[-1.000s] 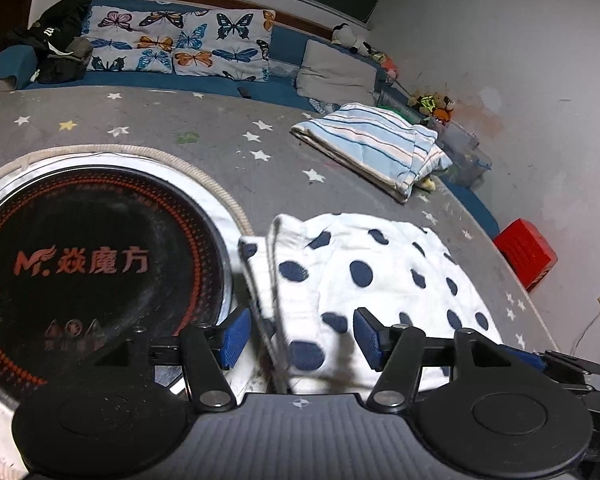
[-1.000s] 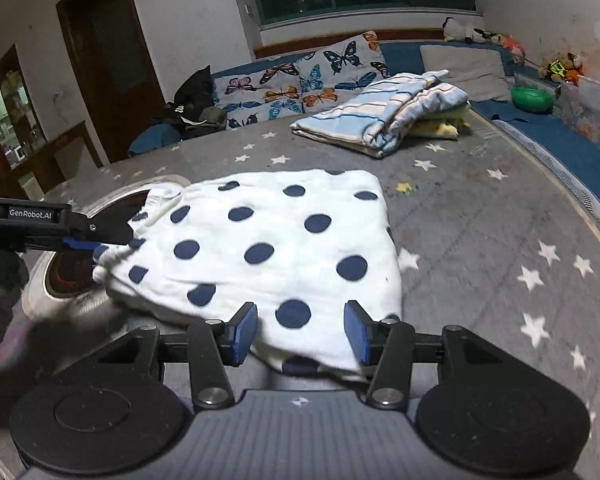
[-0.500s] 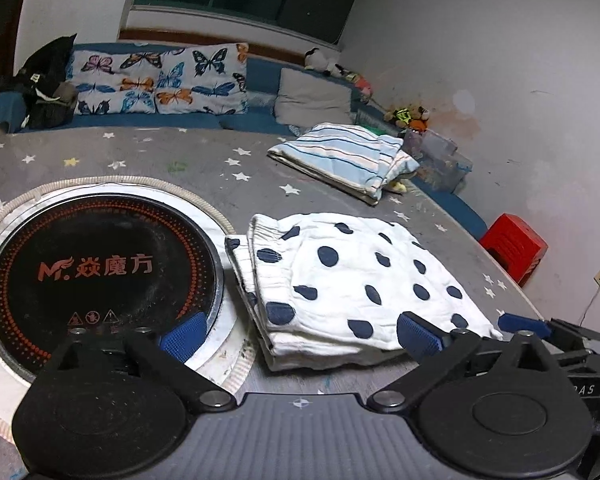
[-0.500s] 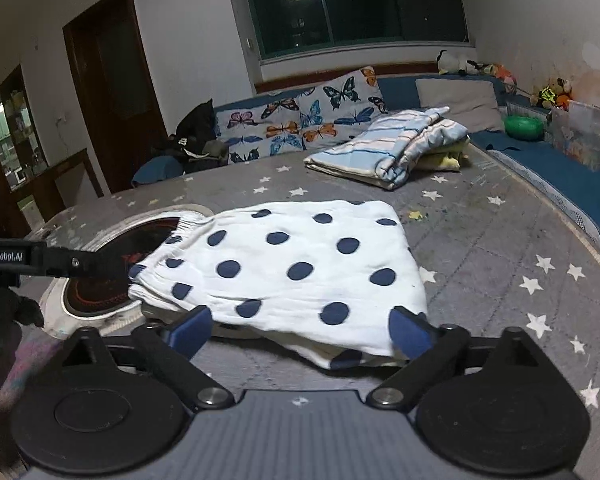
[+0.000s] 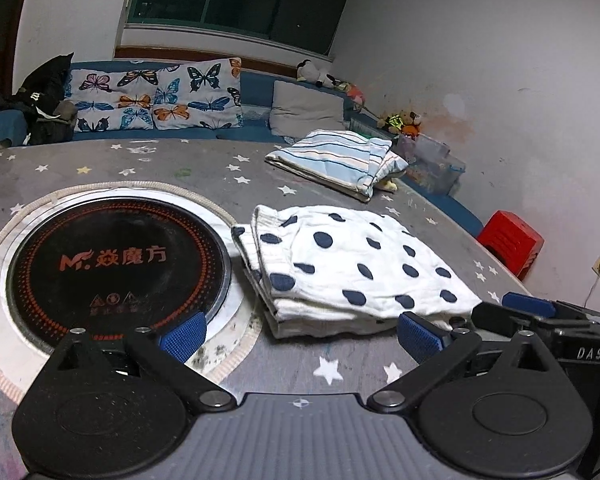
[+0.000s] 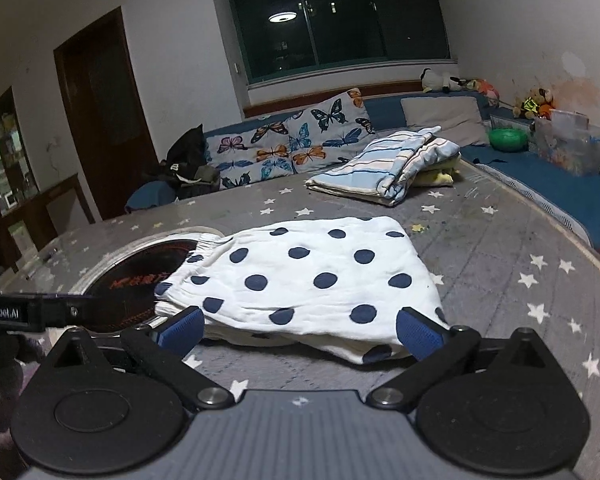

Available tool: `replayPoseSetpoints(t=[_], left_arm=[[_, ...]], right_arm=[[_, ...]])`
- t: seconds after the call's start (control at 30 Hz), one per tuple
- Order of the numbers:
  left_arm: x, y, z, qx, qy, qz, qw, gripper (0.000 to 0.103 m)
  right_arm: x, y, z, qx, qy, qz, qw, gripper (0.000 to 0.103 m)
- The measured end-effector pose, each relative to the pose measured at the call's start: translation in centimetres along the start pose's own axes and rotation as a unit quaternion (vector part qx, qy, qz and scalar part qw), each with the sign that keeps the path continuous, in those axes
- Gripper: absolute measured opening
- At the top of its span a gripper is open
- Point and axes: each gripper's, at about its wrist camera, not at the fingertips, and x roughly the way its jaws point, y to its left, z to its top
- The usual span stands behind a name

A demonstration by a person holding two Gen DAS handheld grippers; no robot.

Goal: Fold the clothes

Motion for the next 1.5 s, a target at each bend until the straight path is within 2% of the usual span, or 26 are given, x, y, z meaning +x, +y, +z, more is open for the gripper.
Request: replayPoseSetpoints(t=[0.17, 0.63, 0.9, 1.5], left_arm=[[-0.9, -0.1, -1.1, 0.001, 0.005, 0.003, 1.0000, 0.103], [-3.0, -1.3, -2.7, 0.039, -0.015, 0.023, 0.9989, 0.103], [-3.3, -1.9, -3.0, 0.050, -0.019, 0.029, 0.9982, 0.103], [-3.3, -2.4, -3.7, 0.064, -0.014, 0.042, 0.9970, 0.103]], right_arm=[[-0.8, 0.6, -0.8, 0.006, -0.008, -0.016, 1.000, 0.103], [-2.4, 2.4, -2.4, 0.000, -0.029, -0.011, 1.000, 0.103], [-3.0, 3.3, -3.1, -0.012, -0.046, -0.048, 0.998, 0.103], [-2.6, 3.9, -3.8, 0.006, -0.044, -0.027, 0.999, 0.103]])
